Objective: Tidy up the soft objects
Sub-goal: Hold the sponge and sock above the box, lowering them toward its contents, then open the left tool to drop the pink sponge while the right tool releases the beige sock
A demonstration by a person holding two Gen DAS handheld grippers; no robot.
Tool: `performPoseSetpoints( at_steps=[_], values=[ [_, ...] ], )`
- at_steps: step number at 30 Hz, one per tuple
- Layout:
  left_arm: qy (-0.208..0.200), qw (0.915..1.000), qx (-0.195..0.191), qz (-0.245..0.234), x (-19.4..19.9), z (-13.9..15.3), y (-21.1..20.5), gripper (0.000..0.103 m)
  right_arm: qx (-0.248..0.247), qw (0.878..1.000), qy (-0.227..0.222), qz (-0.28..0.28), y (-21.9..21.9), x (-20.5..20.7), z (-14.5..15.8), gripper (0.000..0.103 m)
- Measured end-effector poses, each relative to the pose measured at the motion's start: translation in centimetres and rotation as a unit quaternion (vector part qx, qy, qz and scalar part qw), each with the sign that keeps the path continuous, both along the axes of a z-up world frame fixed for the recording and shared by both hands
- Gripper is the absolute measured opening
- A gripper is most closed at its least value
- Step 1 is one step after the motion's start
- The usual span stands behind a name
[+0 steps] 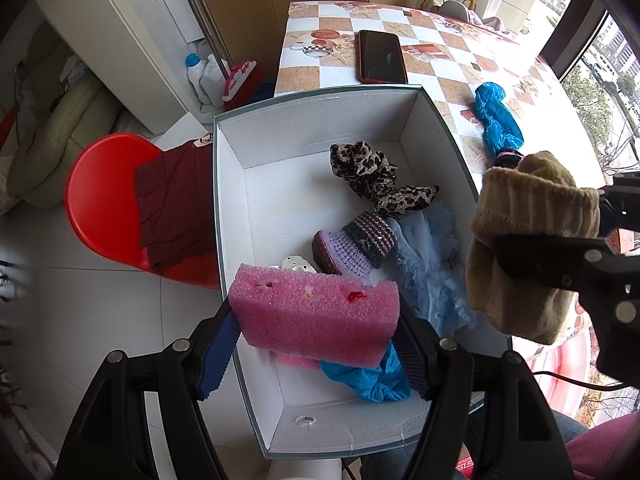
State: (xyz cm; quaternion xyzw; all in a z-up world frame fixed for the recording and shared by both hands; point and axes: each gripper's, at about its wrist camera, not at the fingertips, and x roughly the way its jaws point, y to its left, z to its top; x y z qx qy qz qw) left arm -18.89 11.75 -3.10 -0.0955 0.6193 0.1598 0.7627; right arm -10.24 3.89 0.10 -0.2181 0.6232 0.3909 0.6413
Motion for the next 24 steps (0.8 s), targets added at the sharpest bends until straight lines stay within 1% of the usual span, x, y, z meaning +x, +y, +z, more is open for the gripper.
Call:
performPoseSetpoints(
  at_steps=[4,5,6,8,11,12,13,14,15,16,21,24],
  values=[
    [-0.006,1.0000,-0.001,-0.007,-0.1,0.1,-0.3,0.075,0.003,1.000,0.007,-0.001,0.2,0.1,-0.1,0.033],
    [-0.007,0.9999,-0.001,-0.010,-0.1,0.2,-0.4,0.075,0.003,1.000,0.009,-0.001,0.2,0.1,-0.1,0.037],
    [-0.006,0.9999,-0.002,-0.012,-0.1,0.2,-0.4,0.075,0.003,1.000,0.009,-0.001,0.2,0.1,-0.1,0.048],
    [0.001,0.9999,-0.006,-0.013,0.0,-0.1,-0.5,0.080,0.007,1.000,0.008,-0.002,0.1,0.1,0.0,0.057],
    [0.006,0.9999,-0.008,-0.013,0.0,-0.3,-0.6,0.082,0.009,1.000,0.008,-0.005,0.1,0.3,0.2,0.058],
    [0.005,0.9998,-0.012,-0.013,-0.1,-0.4,-0.6,0.082,0.008,1.000,0.008,-0.008,0.0,0.4,0.2,0.067],
    [0.002,0.9998,-0.016,-0.013,-0.1,-0.3,-0.7,0.085,0.009,1.000,0.008,-0.012,-0.1,0.5,0.3,0.077],
    [-0.003,0.9997,-0.020,-0.009,-0.1,-0.3,-0.6,0.088,0.010,1.000,0.008,-0.017,-0.3,0.7,0.4,0.090],
    [-0.007,0.9997,-0.025,-0.006,-0.1,-0.2,-0.5,0.091,0.010,1.000,0.005,-0.023,-0.5,0.9,0.5,0.092],
    [-0.010,0.9995,-0.029,-0.002,0.0,0.0,-0.4,0.103,0.012,0.999,0.007,-0.030,-0.8,1.3,0.7,0.092],
    [-0.032,0.9979,-0.056,0.002,1.0,0.8,-0.3,0.103,0.010,0.997,0.021,-0.069,-3.2,4.0,1.4,0.092],
    [-0.040,0.9971,-0.065,-0.008,2.3,1.6,-0.9,0.103,0.009,0.995,0.016,-0.097,-5.5,6.4,2.2,0.092]
  ],
)
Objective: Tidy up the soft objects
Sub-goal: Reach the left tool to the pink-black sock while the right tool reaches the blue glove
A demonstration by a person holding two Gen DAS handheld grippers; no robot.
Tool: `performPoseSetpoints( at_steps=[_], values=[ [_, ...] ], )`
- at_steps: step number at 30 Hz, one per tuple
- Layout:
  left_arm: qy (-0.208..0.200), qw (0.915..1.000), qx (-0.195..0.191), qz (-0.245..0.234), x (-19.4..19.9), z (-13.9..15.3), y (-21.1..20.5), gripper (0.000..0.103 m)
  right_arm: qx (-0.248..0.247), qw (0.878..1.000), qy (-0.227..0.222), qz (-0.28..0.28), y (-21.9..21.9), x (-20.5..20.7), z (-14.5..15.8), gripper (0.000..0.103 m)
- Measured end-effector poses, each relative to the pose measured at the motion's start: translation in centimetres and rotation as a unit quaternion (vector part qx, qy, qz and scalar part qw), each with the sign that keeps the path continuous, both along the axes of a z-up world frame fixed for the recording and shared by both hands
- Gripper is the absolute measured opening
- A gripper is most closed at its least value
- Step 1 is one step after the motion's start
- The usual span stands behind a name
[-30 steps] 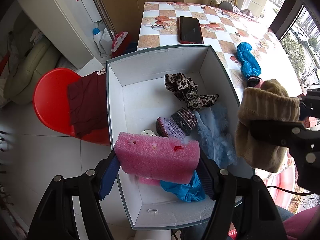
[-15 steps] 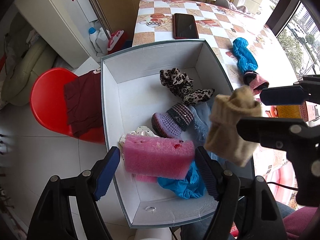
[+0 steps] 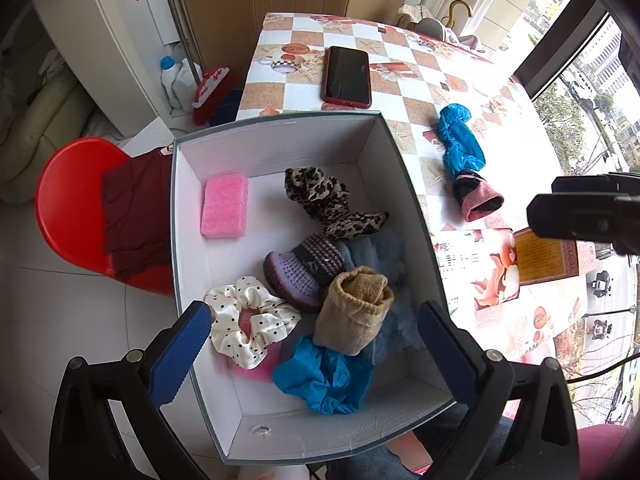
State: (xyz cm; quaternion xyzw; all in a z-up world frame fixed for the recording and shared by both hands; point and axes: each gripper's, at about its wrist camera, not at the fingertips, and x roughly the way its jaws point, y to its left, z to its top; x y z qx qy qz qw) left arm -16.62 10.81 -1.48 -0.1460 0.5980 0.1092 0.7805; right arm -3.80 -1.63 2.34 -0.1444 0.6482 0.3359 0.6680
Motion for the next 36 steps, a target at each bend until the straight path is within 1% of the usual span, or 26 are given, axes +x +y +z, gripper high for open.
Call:
performPoseSetpoints(
  at_steps=[3,4,5,9,12,15,17,19,21,25,28,30,31,33,34,35,36],
  values=[
    [-0.007,0.9998,-0.007,-0.017,1.7,1.1,-1.1,0.103,-0.005,0.999,-0.006,-0.036,-3.0,2.9,0.9,0.093],
    [-0.009,0.9996,-0.010,-0.024,2.4,1.4,-1.6,0.103,-0.007,0.999,-0.006,-0.052,-4.2,4.0,1.1,0.097],
    [-0.010,0.9994,-0.014,-0.031,3.1,1.7,-2.2,0.103,-0.009,0.998,-0.007,-0.069,-5.4,5.0,1.2,0.103],
    [-0.009,0.9976,-0.032,-0.061,6.7,2.3,-4.7,0.103,-0.005,0.991,0.002,-0.137,-10.3,8.6,1.4,0.103],
    [0.010,0.9951,-0.064,-0.075,10.1,1.5,-6.4,0.103,-0.001,0.984,0.013,-0.178,-13.4,10.3,1.0,0.103],
    [0.031,0.9919,-0.092,-0.082,14.0,-0.4,-8.1,0.103,-0.001,0.979,0.022,-0.202,-16.0,11.5,0.4,0.103],
    [0.056,0.9889,-0.112,-0.080,16.7,-2.5,-9.2,0.103,-0.005,0.977,0.025,-0.210,-17.5,12.1,0.0,0.103],
    [0.085,0.9840,-0.136,-0.078,19.1,-5.0,-10.2,0.103,-0.007,0.976,0.030,-0.217,-18.9,12.6,-0.5,0.103],
    [0.113,0.9794,-0.149,-0.077,21.0,-7.3,-11.3,0.103,-0.008,0.974,0.036,-0.224,-20.3,13.0,-1.0,0.103],
    [0.164,0.9703,-0.160,-0.080,23.7,-11.4,-13.1,0.103,-0.009,0.970,0.049,-0.237,-22.9,13.9,-2.1,0.103],
    [0.191,0.9661,-0.158,-0.073,24.8,-13.8,-13.8,0.103,-0.012,0.968,0.060,-0.243,-24.1,14.7,-3.2,0.103],
    [0.209,0.9627,-0.156,-0.072,25.3,-15.0,-14.2,0.097,-0.013,0.968,0.065,-0.242,-24.7,15.2,-3.9,0.103],
    [0.218,0.9612,-0.153,-0.074,25.4,-15.5,-14.4,0.092,-0.014,0.968,0.068,-0.239,-24.8,15.5,-4.2,0.103],
    [0.236,0.9596,-0.133,-0.075,25.5,-16.2,-14.7,0.080,-0.014,0.970,0.072,-0.232,-24.7,16.2,-4.7,0.103],
    [0.243,0.9585,-0.129,-0.075,25.5,-16.5,-14.8,0.069,-0.014,0.971,0.073,-0.227,-24.5,16.6,-5.0,0.103],
    [0.245,0.9575,-0.134,-0.073,25.3,-16.7,-14.8,0.058,-0.014,0.972,0.074,-0.221,-24.2,17.0,-5.2,0.103],
    [0.244,0.9572,-0.140,-0.070,25.2,-16.8,-14.7,0.053,-0.013,0.974,0.075,-0.215,-23.8,17.5,-5.4,0.103]
  ],
)
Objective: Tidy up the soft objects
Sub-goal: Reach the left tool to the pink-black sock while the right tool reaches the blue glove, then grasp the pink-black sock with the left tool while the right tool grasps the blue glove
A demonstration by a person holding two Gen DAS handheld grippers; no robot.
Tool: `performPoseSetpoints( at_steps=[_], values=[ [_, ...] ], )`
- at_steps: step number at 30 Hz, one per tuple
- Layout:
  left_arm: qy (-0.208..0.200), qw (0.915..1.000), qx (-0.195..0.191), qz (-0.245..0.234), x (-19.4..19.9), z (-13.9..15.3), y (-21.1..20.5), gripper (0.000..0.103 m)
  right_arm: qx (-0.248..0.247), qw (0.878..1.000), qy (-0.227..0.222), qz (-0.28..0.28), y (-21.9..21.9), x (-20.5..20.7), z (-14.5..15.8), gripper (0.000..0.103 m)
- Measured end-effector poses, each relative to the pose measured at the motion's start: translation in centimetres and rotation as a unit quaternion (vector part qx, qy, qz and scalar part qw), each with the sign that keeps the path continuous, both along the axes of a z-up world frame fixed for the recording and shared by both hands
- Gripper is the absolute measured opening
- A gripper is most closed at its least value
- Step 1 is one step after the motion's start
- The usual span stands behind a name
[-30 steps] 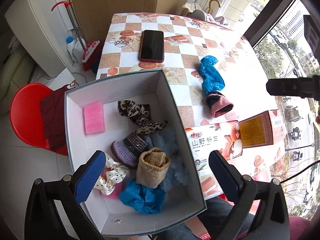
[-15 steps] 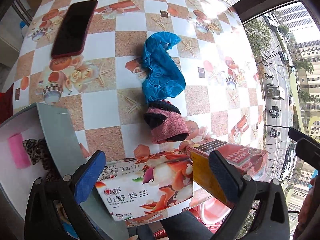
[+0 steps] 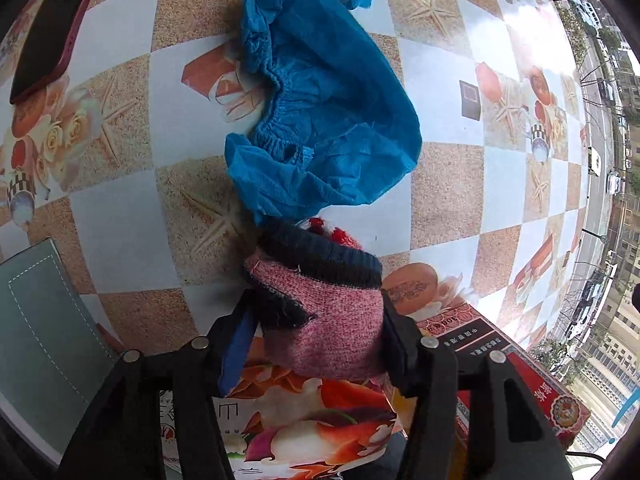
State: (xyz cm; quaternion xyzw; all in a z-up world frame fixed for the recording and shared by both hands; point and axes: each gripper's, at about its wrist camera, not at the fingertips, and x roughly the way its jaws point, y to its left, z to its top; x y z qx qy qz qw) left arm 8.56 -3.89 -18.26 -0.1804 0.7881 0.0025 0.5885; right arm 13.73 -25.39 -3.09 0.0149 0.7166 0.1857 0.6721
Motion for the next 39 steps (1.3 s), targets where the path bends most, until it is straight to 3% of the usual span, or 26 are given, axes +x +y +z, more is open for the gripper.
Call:
performPoseSetpoints(
  at_steps=[5,10,12,16,18,24,25,26,27,28,29,30,31,39],
  values=[
    [-0.033,0.9993,0.019,-0.001,-1.4,1.5,0.3,0.031,0.005,0.999,-0.001,0.050,3.8,2.5,-1.7,0.103],
    [-0.078,0.9955,0.049,0.023,-3.2,4.6,1.5,0.030,-0.002,0.989,-0.016,0.146,10.6,4.0,-4.7,0.103],
    [-0.090,0.9938,0.057,0.033,-4.2,5.8,2.0,0.030,-0.013,0.977,-0.050,0.208,13.9,3.9,-5.6,0.103],
    [-0.109,0.9899,0.069,0.059,-6.6,8.0,3.1,0.030,-0.036,0.928,-0.129,0.347,19.7,2.3,-7.4,0.103],
    [-0.115,0.9880,0.072,0.074,-7.6,8.8,3.5,0.030,-0.044,0.908,-0.148,0.388,21.6,1.6,-8.7,0.103],
    [-0.116,0.9856,0.076,0.097,-9.1,9.9,4.0,0.030,-0.053,0.900,-0.122,0.415,23.9,0.7,-13.2,0.103],
    [-0.117,0.9853,0.078,0.098,-9.1,10.1,3.2,0.030,-0.062,0.897,-0.126,0.419,23.9,0.5,-13.6,0.099],
    [-0.118,0.9851,0.079,0.097,-9.1,10.2,3.2,0.030,-0.070,0.895,-0.127,0.422,23.8,0.2,-13.9,0.084],
    [-0.120,0.9850,0.081,0.094,-9.1,10.4,3.2,0.030,-0.079,0.892,-0.137,0.423,23.7,0.0,-14.0,0.075],
    [-0.122,0.9848,0.084,0.091,-9.2,10.8,2.9,0.030,-0.077,0.893,-0.136,0.422,23.5,-0.1,-13.8,0.069],
    [-0.125,0.9847,0.086,0.086,-9.0,10.9,2.7,0.030,-0.078,0.894,-0.137,0.419,23.3,0.0,-13.5,0.051],
    [-0.127,0.9845,0.089,0.081,-8.6,11.1,2.6,0.030,-0.078,0.896,-0.136,0.415,23.2,0.1,-13.3,0.025],
    [-0.130,0.9844,0.092,0.076,-8.5,11.3,2.5,0.030,-0.081,0.899,-0.133,0.410,23.0,0.2,-13.2,0.019],
    [-0.156,0.9802,0.120,0.024,-7.9,12.9,1.2,0.030,-0.023,0.953,-0.114,0.281,16.7,3.8,-9.5,0.019]
  ],
)
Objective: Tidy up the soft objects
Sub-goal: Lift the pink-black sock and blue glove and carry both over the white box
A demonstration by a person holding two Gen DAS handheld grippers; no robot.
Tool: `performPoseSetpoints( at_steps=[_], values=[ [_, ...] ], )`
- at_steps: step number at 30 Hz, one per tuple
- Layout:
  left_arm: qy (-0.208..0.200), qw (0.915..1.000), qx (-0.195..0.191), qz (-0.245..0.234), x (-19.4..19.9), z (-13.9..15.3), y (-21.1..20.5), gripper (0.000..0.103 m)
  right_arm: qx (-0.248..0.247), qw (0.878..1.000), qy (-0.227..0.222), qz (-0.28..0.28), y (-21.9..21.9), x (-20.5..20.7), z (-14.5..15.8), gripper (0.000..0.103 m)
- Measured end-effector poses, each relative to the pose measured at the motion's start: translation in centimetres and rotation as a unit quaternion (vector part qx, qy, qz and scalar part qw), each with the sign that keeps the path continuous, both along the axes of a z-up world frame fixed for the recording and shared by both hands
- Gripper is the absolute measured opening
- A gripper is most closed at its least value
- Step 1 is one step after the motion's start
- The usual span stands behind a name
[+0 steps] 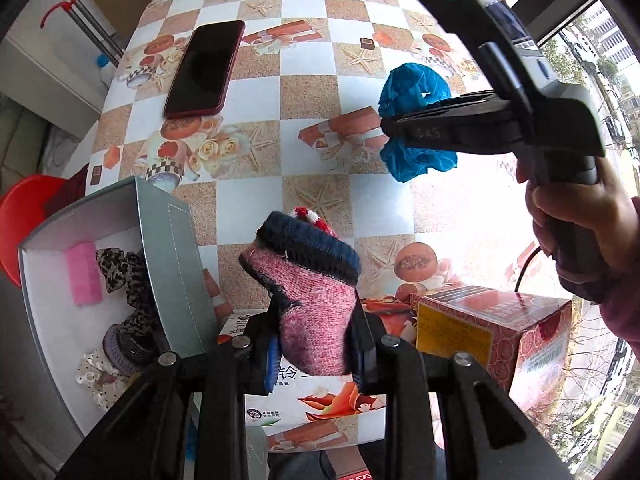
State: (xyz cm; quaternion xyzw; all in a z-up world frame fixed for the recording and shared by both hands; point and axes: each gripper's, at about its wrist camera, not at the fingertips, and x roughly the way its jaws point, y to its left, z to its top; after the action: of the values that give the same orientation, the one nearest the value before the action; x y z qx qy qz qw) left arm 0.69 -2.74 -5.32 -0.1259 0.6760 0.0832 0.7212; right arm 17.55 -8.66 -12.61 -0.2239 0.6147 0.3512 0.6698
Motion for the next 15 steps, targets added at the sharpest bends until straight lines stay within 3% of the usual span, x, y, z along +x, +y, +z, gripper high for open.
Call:
performPoseSetpoints(
  at_steps=[7,15],
  values=[
    [-0.014,0.9972,0.029,-0.068,-0.3,0.5,-1.8,0.030,0.022,0.993,-0.010,-0.116,-8.1,-0.3,4.3,0.019],
    [-0.025,0.9860,0.038,-0.160,-2.1,1.2,-4.7,0.030,0.005,0.972,-0.022,-0.234,-17.7,-5.4,7.8,0.019]
  ],
)
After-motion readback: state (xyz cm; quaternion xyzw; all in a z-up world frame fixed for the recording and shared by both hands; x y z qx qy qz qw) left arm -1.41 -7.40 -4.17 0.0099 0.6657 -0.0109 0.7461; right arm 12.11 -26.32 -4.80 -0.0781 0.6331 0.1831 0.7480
